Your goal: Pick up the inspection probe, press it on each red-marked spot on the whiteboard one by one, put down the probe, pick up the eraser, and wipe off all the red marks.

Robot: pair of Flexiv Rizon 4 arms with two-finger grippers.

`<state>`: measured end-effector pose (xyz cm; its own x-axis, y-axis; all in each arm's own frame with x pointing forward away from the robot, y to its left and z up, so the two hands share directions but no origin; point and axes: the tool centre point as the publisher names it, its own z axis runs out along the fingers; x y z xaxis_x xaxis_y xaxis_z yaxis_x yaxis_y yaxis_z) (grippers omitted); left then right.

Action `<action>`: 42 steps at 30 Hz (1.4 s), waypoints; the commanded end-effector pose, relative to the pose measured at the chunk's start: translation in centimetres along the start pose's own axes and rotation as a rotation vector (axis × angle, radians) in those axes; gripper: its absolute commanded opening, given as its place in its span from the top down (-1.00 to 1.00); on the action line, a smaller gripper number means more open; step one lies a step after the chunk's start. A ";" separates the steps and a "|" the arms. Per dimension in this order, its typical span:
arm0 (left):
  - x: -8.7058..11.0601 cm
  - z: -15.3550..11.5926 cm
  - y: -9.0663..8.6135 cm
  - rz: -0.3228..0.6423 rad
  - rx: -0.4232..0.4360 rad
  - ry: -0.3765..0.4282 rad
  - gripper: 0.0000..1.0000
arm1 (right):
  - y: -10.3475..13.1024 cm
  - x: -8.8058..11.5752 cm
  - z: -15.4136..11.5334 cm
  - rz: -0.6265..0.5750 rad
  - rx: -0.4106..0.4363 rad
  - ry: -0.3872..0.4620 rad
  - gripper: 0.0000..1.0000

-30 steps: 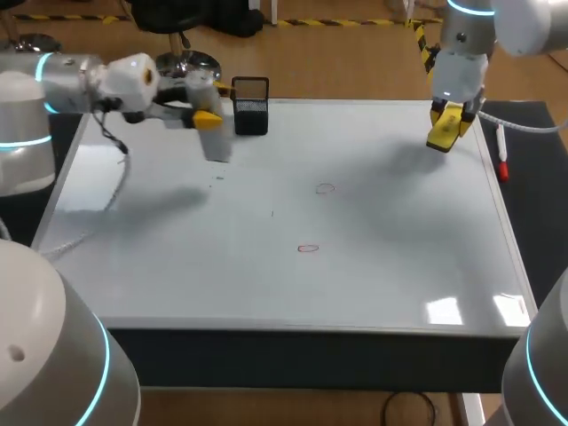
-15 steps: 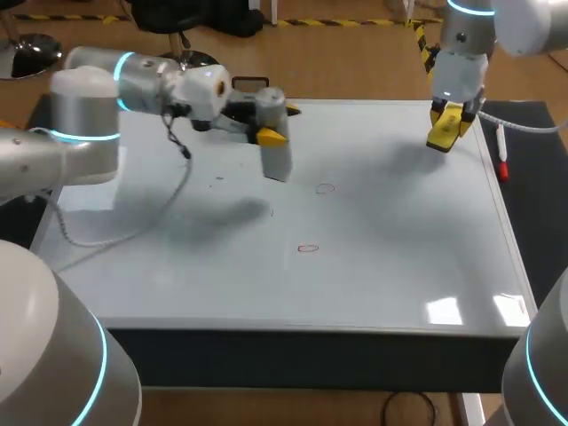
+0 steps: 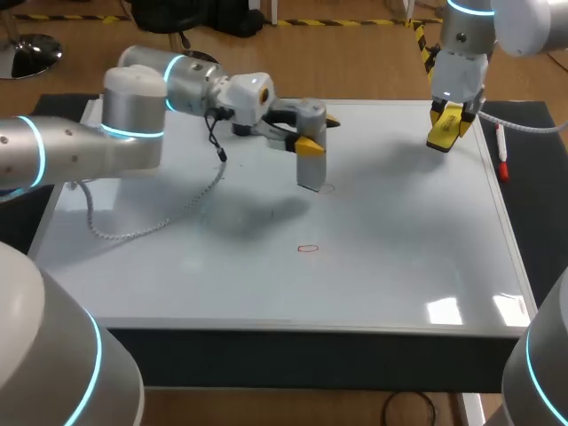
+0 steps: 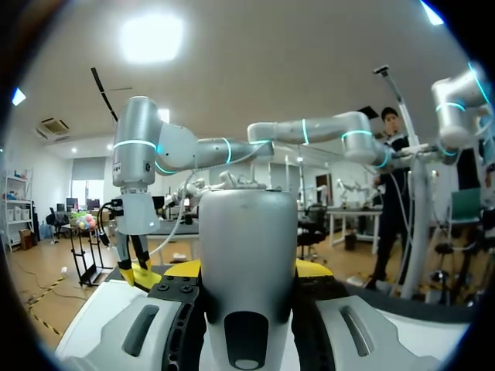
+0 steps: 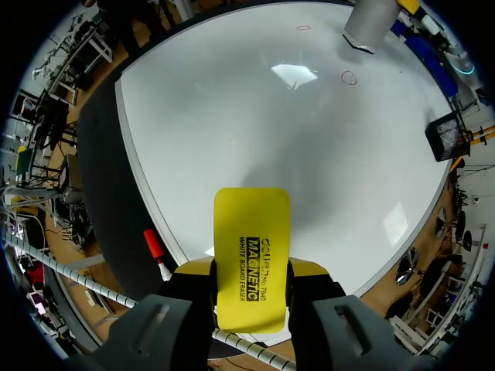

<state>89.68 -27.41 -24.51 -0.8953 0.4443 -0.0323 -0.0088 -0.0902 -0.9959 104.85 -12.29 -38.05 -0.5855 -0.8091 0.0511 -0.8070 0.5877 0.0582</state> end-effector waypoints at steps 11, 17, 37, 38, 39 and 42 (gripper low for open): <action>-2.6 1.1 2.6 -0.003 0.009 0.076 1.00 | -0.1 0.0 -0.1 -0.002 0.000 0.004 1.00; -3.0 0.9 3.1 -0.001 0.007 0.075 1.00 | -0.1 0.0 -0.1 -0.002 0.000 0.004 1.00; -3.7 0.8 4.9 -0.022 0.004 0.050 1.00 | -0.1 0.0 -0.1 -0.002 0.000 0.004 1.00; -3.7 0.7 5.1 -0.023 0.002 0.048 1.00 | -0.1 0.0 -0.1 -0.002 0.000 0.004 1.00; -3.8 0.6 5.2 -0.028 0.001 0.046 1.00 | -0.1 0.0 -0.1 -0.002 0.000 0.004 1.00; -3.7 0.5 5.3 -0.032 -0.001 0.042 1.00 | -0.1 0.0 -0.1 -0.002 0.000 0.004 1.00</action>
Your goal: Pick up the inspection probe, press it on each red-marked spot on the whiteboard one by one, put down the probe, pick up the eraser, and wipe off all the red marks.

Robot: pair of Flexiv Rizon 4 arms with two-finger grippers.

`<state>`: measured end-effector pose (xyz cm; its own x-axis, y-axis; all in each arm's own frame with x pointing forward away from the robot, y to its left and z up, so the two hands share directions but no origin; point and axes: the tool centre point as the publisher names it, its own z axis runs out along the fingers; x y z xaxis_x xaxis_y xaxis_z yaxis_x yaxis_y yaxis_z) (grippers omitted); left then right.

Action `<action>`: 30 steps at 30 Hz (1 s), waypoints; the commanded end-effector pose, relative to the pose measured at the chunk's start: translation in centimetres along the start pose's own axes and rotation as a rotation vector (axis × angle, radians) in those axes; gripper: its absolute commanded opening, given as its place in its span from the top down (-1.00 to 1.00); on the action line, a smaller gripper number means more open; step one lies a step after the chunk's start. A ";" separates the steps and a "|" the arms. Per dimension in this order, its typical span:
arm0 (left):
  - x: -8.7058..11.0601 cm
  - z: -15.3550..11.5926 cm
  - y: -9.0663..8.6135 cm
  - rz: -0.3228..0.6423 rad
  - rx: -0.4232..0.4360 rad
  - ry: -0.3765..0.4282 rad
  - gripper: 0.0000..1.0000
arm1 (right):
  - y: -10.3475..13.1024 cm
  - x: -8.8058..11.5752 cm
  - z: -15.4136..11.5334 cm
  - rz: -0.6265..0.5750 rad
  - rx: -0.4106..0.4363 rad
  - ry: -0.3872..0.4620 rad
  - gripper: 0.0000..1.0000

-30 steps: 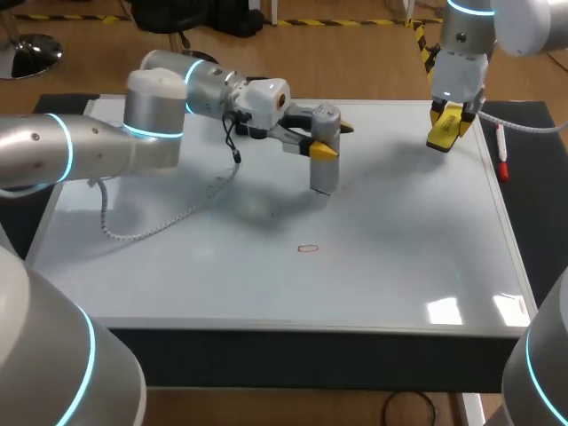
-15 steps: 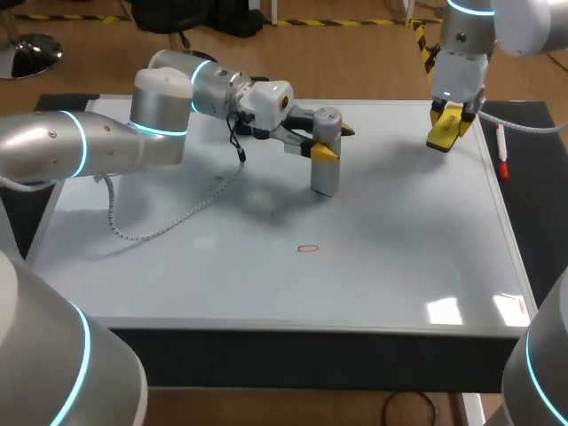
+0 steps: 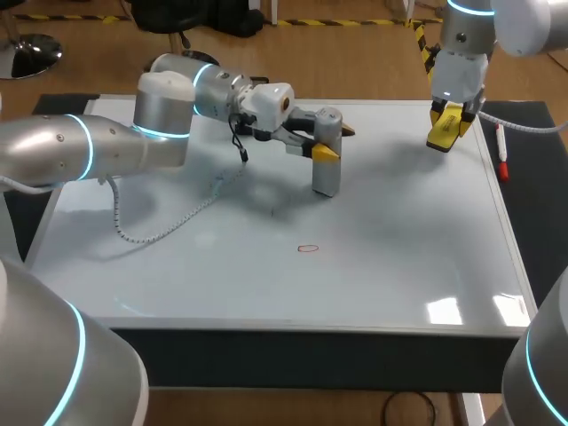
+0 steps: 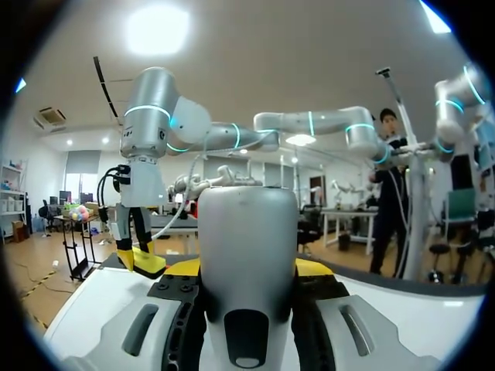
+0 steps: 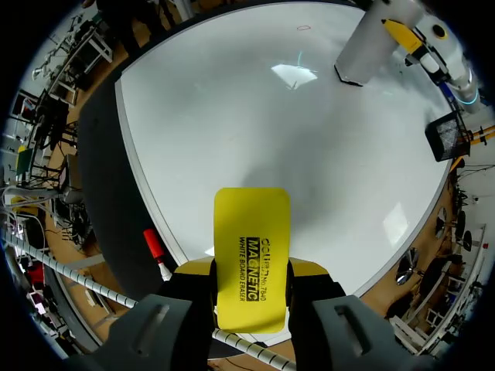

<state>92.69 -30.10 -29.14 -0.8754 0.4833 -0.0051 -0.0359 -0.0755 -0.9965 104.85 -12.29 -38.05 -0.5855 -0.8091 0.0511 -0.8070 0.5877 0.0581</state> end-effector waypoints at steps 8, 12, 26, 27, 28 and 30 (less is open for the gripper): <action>0.1 -0.3 0.7 -0.004 -0.001 -0.003 1.00 | -0.1 0.0 -0.1 -0.002 0.000 0.004 1.00; 0.2 -0.4 0.6 -0.002 -0.002 -0.003 1.00 | -0.1 0.0 -0.1 -0.002 0.000 0.004 1.00; 1.5 -1.5 -4.0 0.048 0.006 -0.033 1.00 | -0.1 0.0 -0.1 -0.002 0.000 0.004 1.00; 1.7 -1.8 -4.4 0.052 0.007 -0.037 1.00 | -0.1 0.0 -0.1 -0.002 0.000 0.004 1.00; 1.9 -2.1 -4.9 0.057 0.012 -0.045 1.00 | -0.1 0.0 -0.1 -0.002 0.000 0.004 1.00; 2.3 -2.7 -5.8 0.071 0.008 -0.056 1.00 | -0.1 0.0 -0.1 -0.002 0.000 0.004 1.00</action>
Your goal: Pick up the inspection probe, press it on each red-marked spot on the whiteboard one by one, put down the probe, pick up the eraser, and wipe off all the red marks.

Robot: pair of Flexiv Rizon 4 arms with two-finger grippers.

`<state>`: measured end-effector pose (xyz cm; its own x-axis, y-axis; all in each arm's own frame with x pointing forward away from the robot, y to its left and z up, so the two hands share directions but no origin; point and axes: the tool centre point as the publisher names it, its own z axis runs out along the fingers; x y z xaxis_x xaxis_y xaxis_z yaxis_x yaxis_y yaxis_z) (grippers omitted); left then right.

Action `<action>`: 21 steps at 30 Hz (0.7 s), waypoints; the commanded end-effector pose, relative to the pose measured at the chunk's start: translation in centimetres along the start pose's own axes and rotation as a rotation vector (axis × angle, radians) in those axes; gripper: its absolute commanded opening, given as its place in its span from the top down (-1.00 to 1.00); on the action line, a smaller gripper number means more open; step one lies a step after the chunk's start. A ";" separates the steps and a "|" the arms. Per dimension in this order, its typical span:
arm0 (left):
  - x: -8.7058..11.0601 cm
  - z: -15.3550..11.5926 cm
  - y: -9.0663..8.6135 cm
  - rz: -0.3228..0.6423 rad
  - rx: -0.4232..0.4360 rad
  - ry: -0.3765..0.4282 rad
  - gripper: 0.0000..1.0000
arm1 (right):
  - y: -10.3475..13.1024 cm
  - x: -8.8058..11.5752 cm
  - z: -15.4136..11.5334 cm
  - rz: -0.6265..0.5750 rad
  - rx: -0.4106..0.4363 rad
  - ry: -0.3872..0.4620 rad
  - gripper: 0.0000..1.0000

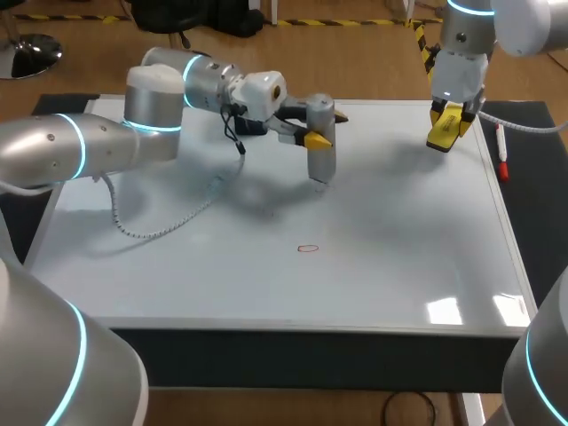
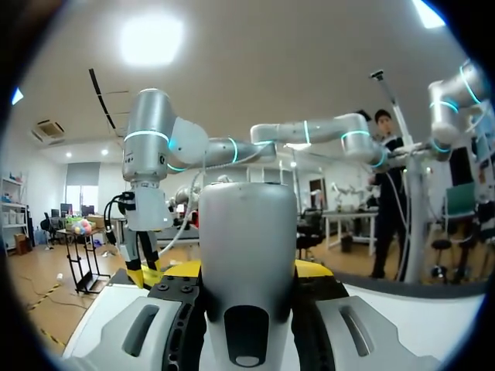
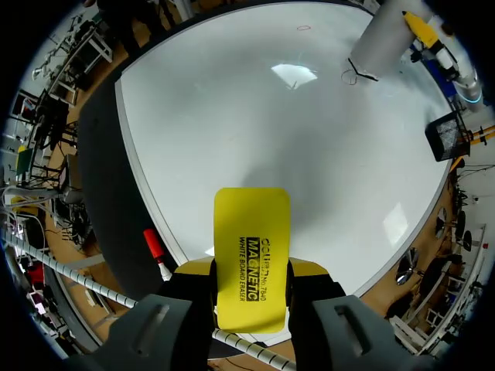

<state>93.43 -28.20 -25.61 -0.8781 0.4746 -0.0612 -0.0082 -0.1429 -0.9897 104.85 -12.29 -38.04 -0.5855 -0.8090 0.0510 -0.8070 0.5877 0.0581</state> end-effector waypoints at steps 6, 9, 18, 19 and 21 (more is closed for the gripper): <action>2.8 -3.3 -4.4 0.036 -0.044 -0.104 1.00 | -0.1 0.0 -0.1 -0.002 0.000 0.004 1.00; 3.1 -4.7 -5.0 0.046 -0.053 -0.132 1.00 | -0.1 0.0 -0.1 -0.002 0.000 0.004 1.00; 4.1 -10.1 -6.0 0.063 -0.102 -0.226 1.00 | -0.1 0.0 -0.1 -0.002 0.000 0.004 1.00; 4.2 -10.8 -6.0 0.063 -0.109 -0.235 1.00 | -0.1 0.0 -0.1 -0.002 0.000 0.004 1.00; 4.3 -12.2 -6.1 0.062 -0.115 -0.265 1.00 | -0.1 0.0 -0.1 -0.002 0.000 0.004 1.00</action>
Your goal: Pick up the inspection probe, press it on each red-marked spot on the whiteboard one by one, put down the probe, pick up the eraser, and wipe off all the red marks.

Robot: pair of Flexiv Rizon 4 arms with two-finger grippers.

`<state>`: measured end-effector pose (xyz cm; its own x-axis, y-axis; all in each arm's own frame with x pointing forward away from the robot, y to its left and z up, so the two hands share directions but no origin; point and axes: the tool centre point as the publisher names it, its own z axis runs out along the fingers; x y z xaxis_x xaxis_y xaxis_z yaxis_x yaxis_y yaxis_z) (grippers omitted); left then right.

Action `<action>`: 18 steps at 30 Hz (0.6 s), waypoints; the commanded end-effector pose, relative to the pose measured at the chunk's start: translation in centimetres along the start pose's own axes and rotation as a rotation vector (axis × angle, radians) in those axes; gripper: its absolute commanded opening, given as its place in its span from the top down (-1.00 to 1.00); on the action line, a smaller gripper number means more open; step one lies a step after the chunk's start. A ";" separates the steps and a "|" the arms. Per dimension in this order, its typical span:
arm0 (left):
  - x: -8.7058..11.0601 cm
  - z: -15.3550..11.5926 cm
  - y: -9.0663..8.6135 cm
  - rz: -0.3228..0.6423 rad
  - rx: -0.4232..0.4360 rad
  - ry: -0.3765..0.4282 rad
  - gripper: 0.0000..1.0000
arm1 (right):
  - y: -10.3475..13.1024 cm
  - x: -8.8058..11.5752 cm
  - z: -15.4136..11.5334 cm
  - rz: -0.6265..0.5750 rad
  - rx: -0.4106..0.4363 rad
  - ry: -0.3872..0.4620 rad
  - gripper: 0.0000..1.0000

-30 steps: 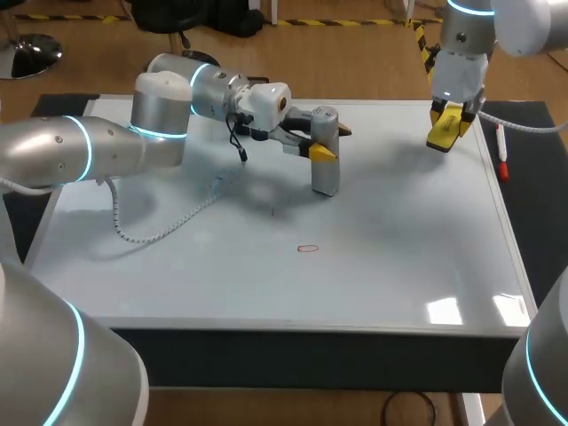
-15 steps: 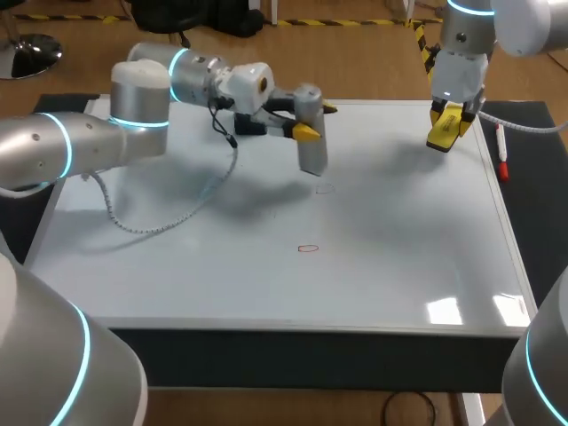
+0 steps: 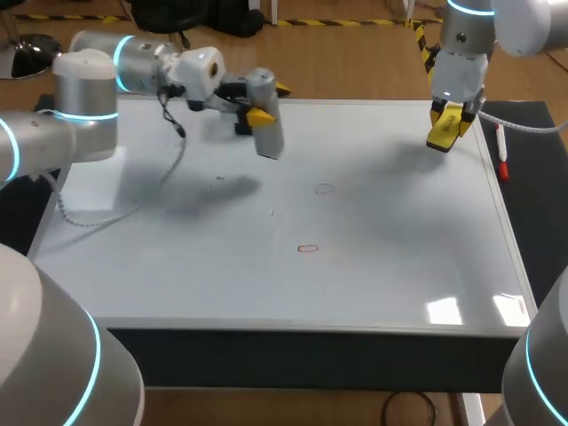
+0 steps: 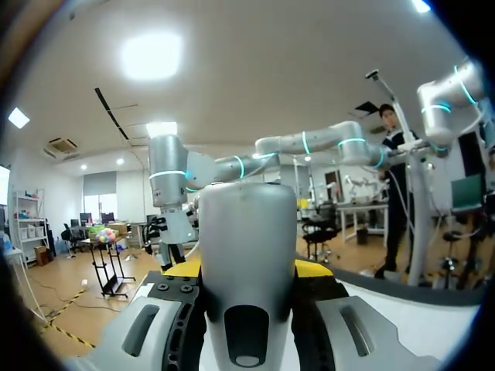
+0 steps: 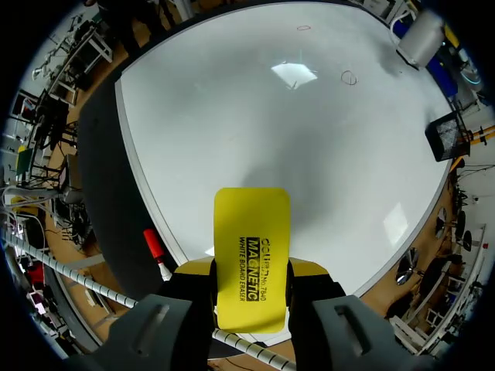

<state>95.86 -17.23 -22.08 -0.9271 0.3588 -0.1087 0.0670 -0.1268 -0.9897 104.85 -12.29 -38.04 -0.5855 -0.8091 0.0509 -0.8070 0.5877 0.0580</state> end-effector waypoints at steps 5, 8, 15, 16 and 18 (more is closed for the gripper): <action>1.0 -5.7 -1.4 0.005 -0.084 -0.202 1.00 | -0.1 0.0 -0.1 -0.002 0.000 0.004 1.00; 0.9 -7.9 -1.4 0.003 -0.090 -0.247 1.00 | -0.1 0.0 -0.1 -0.002 0.000 0.004 1.00; 0.8 -11.7 -1.5 0.000 -0.112 -0.312 1.00 | -0.1 0.0 -0.1 -0.002 0.000 0.004 1.00; 0.8 -12.2 -1.5 0.004 -0.114 -0.325 1.00 | -0.1 0.0 -0.1 -0.002 0.000 0.004 1.00; 0.7 -12.9 -1.6 0.005 -0.119 -0.334 1.00 | -0.1 0.0 -0.1 -0.002 0.000 0.004 1.00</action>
<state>100.47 -5.54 -22.36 -0.9857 0.1386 -0.0963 0.0925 -0.0340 -0.9951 104.85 -12.29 -38.05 -0.5855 -0.8091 0.0509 -0.8071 0.5876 0.0579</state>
